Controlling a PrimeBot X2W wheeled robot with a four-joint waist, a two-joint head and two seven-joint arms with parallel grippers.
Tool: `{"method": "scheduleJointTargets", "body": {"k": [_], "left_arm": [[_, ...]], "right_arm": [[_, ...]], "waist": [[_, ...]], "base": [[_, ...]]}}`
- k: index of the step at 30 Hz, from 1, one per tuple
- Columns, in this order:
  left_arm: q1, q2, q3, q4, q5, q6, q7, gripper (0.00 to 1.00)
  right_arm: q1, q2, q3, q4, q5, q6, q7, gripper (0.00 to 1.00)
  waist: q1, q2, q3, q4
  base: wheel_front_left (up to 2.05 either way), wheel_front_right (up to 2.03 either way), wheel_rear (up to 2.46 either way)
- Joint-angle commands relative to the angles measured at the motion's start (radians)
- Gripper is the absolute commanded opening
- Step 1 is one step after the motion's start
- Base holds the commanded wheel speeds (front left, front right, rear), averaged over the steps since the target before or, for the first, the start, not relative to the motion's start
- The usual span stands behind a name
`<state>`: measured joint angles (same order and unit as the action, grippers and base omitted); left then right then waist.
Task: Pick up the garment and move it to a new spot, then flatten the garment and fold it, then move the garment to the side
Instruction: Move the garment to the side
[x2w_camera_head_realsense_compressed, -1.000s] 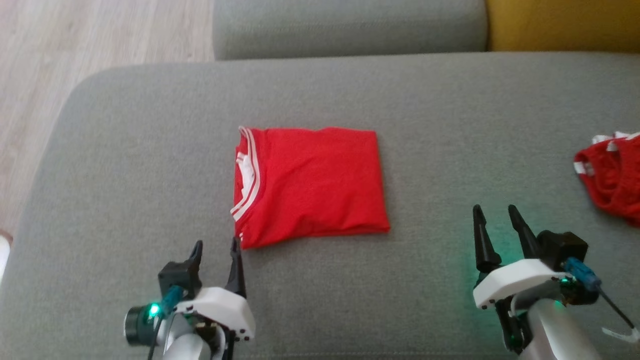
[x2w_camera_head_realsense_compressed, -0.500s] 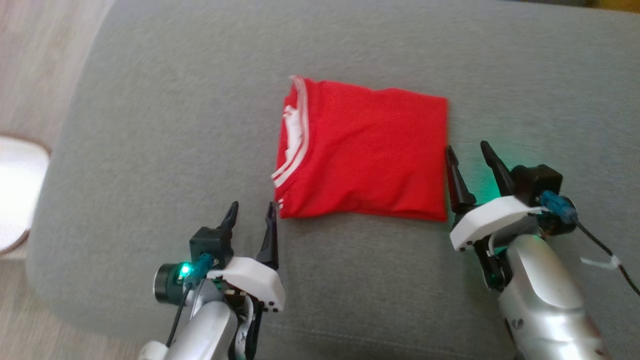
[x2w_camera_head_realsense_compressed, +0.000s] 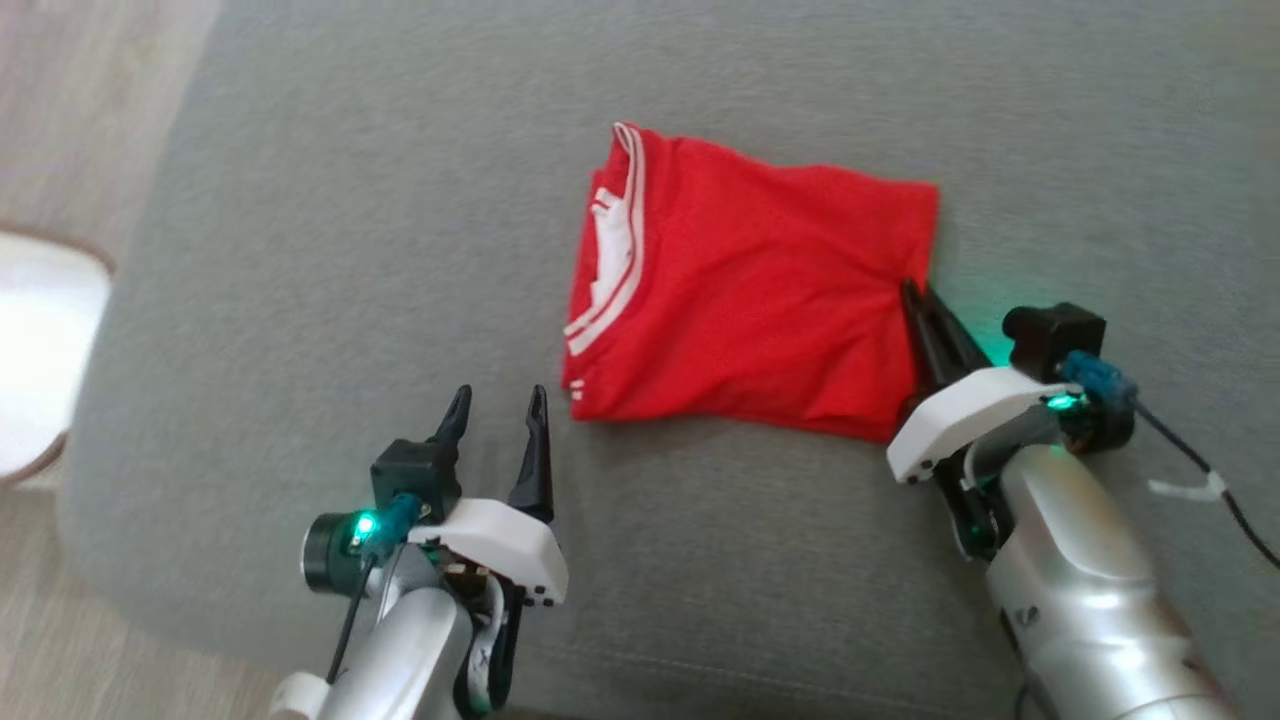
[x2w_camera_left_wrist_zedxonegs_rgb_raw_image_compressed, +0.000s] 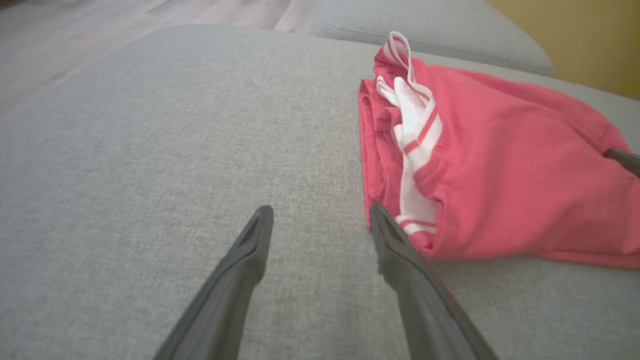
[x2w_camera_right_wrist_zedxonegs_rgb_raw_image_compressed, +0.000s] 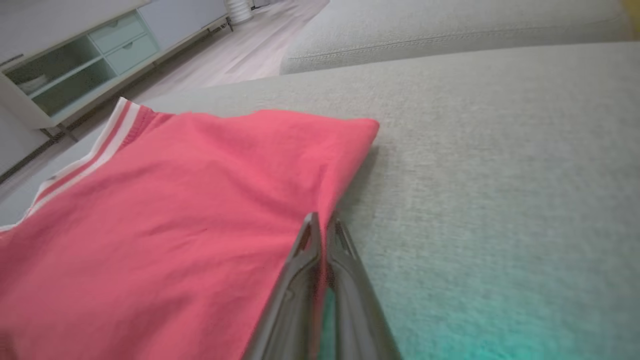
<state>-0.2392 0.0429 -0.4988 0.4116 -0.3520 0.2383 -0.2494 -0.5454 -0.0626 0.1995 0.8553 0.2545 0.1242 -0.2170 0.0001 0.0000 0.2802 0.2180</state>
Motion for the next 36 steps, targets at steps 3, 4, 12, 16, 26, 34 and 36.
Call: {"method": "scheduleJointTargets", "body": {"k": [3, 4, 12, 16, 26, 34, 36], "left_arm": [[-0.024, 0.007, 0.058, -0.017, 0.028, -0.005, -0.012, 1.00], [-0.023, 0.007, 0.065, -0.012, 0.036, -0.009, -0.012, 1.00], [-0.037, 0.007, 0.111, 0.022, 0.078, -0.043, -0.012, 1.00], [-0.047, 0.007, 0.123, 0.031, 0.092, -0.054, -0.012, 1.00], [-0.062, 0.007, 0.143, 0.049, 0.121, -0.078, -0.012, 1.00], [-0.075, 0.007, 0.129, 0.051, 0.125, -0.085, -0.012, 1.00], [-0.076, 0.007, 0.127, 0.053, 0.126, -0.085, -0.012, 1.00]], "right_arm": [[0.018, 0.012, 0.042, -0.006, 0.045, 0.007, -0.026, 0.00], [0.020, 0.012, 0.049, -0.007, 0.059, 0.007, -0.030, 0.00], [0.045, 0.012, 0.105, -0.030, 0.139, 0.007, -0.042, 0.00], [0.052, 0.012, 0.133, -0.050, 0.161, 0.007, -0.043, 0.00], [0.046, 0.012, 0.191, -0.104, 0.191, 0.007, -0.045, 0.00], [-0.044, -0.031, 0.176, -0.128, 0.133, 0.007, -0.045, 0.00], [-0.086, -0.065, 0.168, -0.125, 0.114, 0.007, -0.045, 0.00]], "waist": [[-0.0001, 0.0000, -0.049, -0.119], [-0.0001, 0.0000, -0.058, -0.153], [-0.0001, 0.0000, -0.086, -0.450], [-0.0001, 0.0000, -0.082, -0.580], [-0.0001, 0.0000, -0.056, -0.760], [-0.0001, 0.0000, -0.035, -0.722], [-0.0001, 0.0000, -0.028, -0.696]], "base": [[0.00, 0.00, 0.00], [0.00, 0.00, 0.00], [0.00, 0.00, 0.00], [0.00, 0.00, 0.00], [0.00, 0.00, 0.00], [0.00, 0.00, 0.00], [0.00, 0.00, 0.00]]}}
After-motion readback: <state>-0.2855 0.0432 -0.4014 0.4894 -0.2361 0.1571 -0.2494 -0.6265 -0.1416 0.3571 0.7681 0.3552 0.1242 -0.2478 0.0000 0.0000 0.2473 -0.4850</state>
